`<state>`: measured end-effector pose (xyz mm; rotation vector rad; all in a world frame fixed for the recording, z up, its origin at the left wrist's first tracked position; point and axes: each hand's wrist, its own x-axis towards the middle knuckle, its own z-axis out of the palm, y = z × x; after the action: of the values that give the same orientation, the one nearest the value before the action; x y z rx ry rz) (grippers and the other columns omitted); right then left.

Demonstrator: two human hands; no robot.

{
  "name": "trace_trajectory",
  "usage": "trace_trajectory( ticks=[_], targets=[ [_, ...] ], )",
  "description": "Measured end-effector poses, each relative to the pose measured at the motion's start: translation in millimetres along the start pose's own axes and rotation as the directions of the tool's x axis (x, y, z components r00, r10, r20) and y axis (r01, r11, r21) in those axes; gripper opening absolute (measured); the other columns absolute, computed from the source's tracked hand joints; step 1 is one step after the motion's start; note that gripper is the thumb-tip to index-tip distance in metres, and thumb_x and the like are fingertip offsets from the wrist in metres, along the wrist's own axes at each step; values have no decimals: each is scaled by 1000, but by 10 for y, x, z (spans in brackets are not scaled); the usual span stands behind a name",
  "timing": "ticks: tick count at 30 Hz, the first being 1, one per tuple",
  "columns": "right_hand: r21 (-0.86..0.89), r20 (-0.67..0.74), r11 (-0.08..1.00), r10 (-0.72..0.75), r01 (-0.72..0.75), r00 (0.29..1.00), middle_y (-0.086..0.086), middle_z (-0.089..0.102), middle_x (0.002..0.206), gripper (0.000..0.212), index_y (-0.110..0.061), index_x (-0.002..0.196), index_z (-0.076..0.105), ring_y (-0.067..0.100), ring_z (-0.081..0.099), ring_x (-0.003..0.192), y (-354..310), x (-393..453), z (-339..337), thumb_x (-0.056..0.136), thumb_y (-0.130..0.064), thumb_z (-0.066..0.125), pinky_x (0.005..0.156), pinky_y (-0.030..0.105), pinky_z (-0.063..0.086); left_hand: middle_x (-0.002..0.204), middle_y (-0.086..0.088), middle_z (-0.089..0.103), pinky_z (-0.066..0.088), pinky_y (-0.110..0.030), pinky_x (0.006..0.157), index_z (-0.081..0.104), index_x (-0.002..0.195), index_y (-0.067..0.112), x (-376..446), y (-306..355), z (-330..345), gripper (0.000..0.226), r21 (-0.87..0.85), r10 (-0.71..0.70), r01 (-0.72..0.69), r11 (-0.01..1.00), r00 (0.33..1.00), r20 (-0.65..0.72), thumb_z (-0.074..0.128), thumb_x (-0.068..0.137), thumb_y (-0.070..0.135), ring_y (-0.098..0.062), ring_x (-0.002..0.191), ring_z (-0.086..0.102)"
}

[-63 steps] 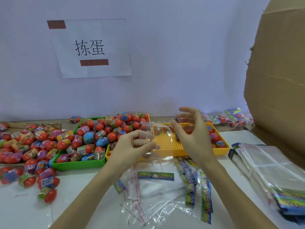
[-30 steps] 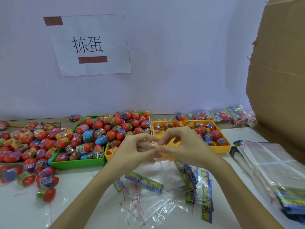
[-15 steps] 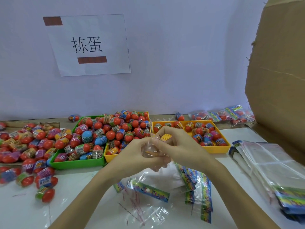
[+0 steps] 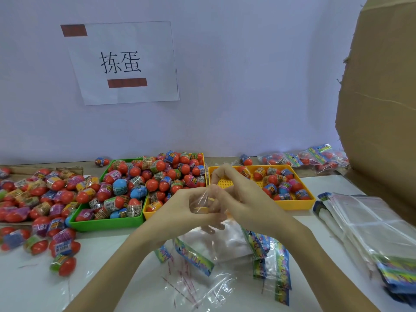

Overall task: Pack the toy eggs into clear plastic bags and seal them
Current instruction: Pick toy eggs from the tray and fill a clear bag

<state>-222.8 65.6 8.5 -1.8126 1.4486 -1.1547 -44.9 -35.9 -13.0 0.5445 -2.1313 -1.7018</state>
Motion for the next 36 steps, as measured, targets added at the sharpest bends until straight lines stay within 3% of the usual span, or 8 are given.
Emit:
trace_trajectory(
  ticks=[5, 10, 14, 18, 24, 27, 32, 36],
  targets=[
    [47, -294, 996, -61, 79, 954, 1, 79, 82, 7, -21, 111, 60, 19, 77, 79, 75, 64, -32, 110, -21, 53, 77, 34, 61, 115, -4, 81, 66, -35, 72, 73, 126, 23, 1, 4, -24, 36, -17, -66, 66, 998, 997, -31, 82, 93, 31, -32, 93, 81],
    [-301, -467, 946, -37, -119, 883, -10, 71, 111, 18, -23, 114, 70, 0, 64, 103, 316, 81, -193, 109, -18, 53, 83, 8, 46, 112, -2, 82, 66, -33, 65, 70, 127, 19, 9, -19, -34, 41, -52, -80, 73, 996, 984, -159, 84, 89, 27, -27, 93, 81],
    [-535, -273, 778, 210, -329, 939, 2, 47, 159, 39, -21, 130, 72, 21, 36, 150, 528, 85, -194, 112, -38, 42, 121, 43, 34, 112, 2, 82, 64, -30, 59, 67, 124, 20, 11, -15, -26, 43, -63, -65, 53, 997, 974, -215, 88, 86, 20, -29, 81, 82],
    [-588, -255, 725, 254, -359, 933, 7, 54, 151, 40, -17, 127, 73, 26, 45, 141, 601, 84, -169, 112, -38, 42, 115, 42, 40, 112, 2, 81, 63, -31, 57, 68, 122, 19, 13, -16, -19, 43, -15, -26, 23, 1000, 970, -243, 89, 84, 22, -33, 69, 79],
    [-476, -422, 828, 80, -296, 903, -8, 64, 110, 10, -24, 109, 66, 8, 60, 102, 572, 114, -158, 100, -24, 71, 91, 21, 53, 112, 4, 81, 65, -33, 60, 68, 122, 22, 25, -49, -16, 39, -1, -17, 17, 1000, 969, -245, 86, 87, 26, -35, 71, 80],
    [-344, -550, 912, -1, -226, 835, -9, 62, 91, 22, -24, 98, 54, 5, 61, 82, 477, 123, -158, 96, -23, 76, 69, 14, 50, 112, 3, 81, 65, -34, 61, 66, 127, 26, 26, -63, -20, 43, -13, -6, 4, 1000, 971, -241, 85, 89, 26, -36, 72, 79],
    [179, -515, 984, 107, -15, 851, 1, 72, 90, 39, -28, 119, 57, 17, 72, 89, 223, 111, -140, 90, -35, 81, 76, 29, 60, 111, 0, 81, 67, -38, 65, 64, 133, 36, 39, -70, -2, 50, 12, 20, -18, 1000, 973, -230, 85, 90, 26, -36, 74, 79],
    [57, -432, 998, -11, 40, 902, -13, 74, 107, 28, -31, 116, 74, 8, 70, 100, 127, 86, -84, 89, -34, 82, 81, 23, 57, 111, -1, 81, 67, -39, 67, 60, 138, 36, 40, -70, 26, 53, 13, 49, -47, 999, 977, -207, 84, 92, 25, -36, 76, 80]
  ],
)
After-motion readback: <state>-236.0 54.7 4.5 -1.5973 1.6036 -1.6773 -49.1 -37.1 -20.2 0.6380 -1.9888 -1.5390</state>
